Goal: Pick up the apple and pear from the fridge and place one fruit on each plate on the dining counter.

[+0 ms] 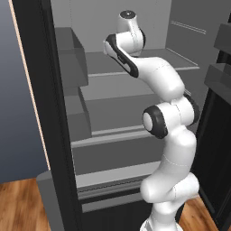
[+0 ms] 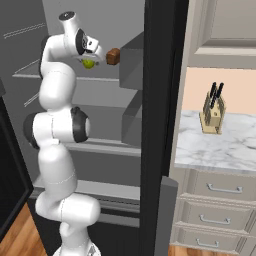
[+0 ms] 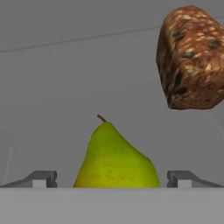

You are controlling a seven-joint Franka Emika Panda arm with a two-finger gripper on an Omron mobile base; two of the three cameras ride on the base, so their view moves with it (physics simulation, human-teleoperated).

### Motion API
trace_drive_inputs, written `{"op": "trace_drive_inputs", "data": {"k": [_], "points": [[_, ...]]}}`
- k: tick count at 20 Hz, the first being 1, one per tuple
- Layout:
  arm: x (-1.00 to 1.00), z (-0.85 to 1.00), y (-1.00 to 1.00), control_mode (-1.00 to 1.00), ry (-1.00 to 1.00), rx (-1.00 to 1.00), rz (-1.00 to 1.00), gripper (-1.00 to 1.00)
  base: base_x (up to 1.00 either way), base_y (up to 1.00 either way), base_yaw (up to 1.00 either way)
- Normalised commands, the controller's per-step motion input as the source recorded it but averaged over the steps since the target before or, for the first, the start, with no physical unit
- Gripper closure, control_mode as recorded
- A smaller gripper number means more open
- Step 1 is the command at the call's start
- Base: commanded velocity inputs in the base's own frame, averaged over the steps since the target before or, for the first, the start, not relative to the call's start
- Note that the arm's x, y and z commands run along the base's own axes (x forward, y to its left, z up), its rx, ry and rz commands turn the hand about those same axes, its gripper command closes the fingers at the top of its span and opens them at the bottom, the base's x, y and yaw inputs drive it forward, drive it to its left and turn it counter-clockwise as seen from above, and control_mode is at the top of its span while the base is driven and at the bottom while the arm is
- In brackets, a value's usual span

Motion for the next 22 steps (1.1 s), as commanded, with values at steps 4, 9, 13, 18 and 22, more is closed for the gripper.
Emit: {"op": "trace_drive_inputs", "data": {"k": [4, 9, 13, 18, 22], "points": [[0.0, 0.0, 0.0, -1.0, 0.01, 0.0, 0.0, 1.0, 0.0, 0.0, 0.0], [-0.09, -0.08, 0.0, -1.0, 0.01, 0.0, 0.0, 1.0, 0.0, 0.0, 0.0], [-0.77, -0.06, 0.0, -1.0, -0.12, 0.0, 0.0, 1.0, 0.0, 0.0, 0.0], [-1.0, 0.14, -0.02, -1.0, -0.24, 0.01, 0.0, 1.0, 0.0, 0.0, 0.0], [-0.99, 0.55, 0.0, -1.0, -0.12, 0.01, 0.0, 1.0, 0.0, 0.0, 0.0]]}}
